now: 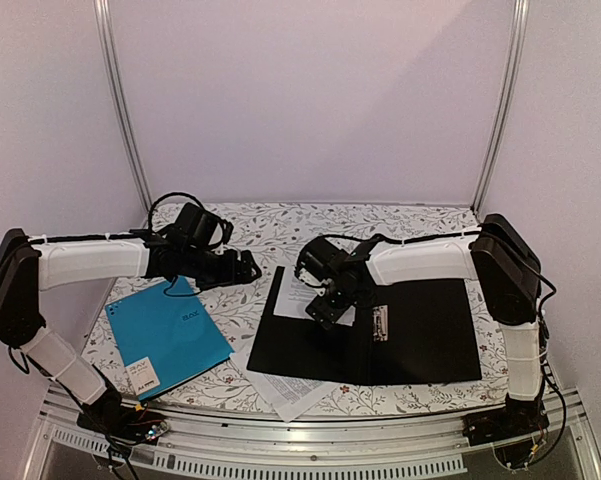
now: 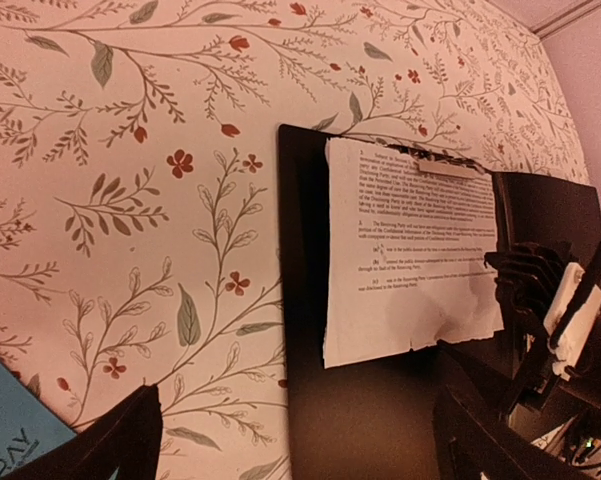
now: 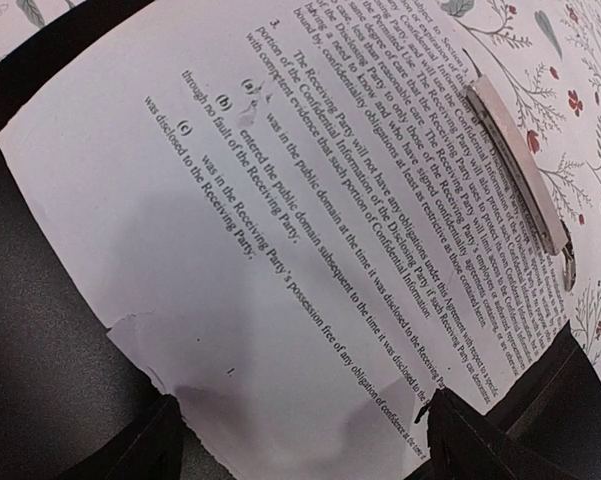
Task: Put the files into the folder
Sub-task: Insert the spring clip onto the folder, then clamp the file onto the spring clip on the folder.
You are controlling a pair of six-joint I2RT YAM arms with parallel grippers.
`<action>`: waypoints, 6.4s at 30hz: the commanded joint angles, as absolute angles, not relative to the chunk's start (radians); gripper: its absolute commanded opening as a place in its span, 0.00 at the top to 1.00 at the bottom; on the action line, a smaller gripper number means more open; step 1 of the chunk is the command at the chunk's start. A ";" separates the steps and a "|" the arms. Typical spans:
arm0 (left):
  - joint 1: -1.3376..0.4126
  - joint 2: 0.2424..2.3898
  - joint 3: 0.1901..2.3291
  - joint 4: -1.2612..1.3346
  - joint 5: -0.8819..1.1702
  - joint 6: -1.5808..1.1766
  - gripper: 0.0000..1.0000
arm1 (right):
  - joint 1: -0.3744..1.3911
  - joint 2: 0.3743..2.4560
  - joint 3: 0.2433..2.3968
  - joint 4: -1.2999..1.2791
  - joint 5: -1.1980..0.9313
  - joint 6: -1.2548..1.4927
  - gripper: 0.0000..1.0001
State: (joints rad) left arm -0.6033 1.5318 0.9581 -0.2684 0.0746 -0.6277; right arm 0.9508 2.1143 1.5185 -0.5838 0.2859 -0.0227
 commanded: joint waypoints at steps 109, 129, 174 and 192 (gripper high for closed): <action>-0.749 2.022 1.071 0.333 0.456 -0.687 0.03 | 0.589 2.052 1.502 -0.301 -0.135 0.537 0.04; -0.747 2.071 1.062 0.313 0.450 -0.699 0.03 | 0.579 2.091 1.496 -0.269 -0.207 0.579 0.04; -0.747 2.068 1.051 0.291 0.423 -0.704 0.06 | 0.571 2.133 1.508 -0.172 -0.363 0.660 0.08; -0.747 2.056 1.044 0.280 0.415 -0.706 0.07 | 0.606 2.104 1.521 -0.127 -0.393 0.677 0.09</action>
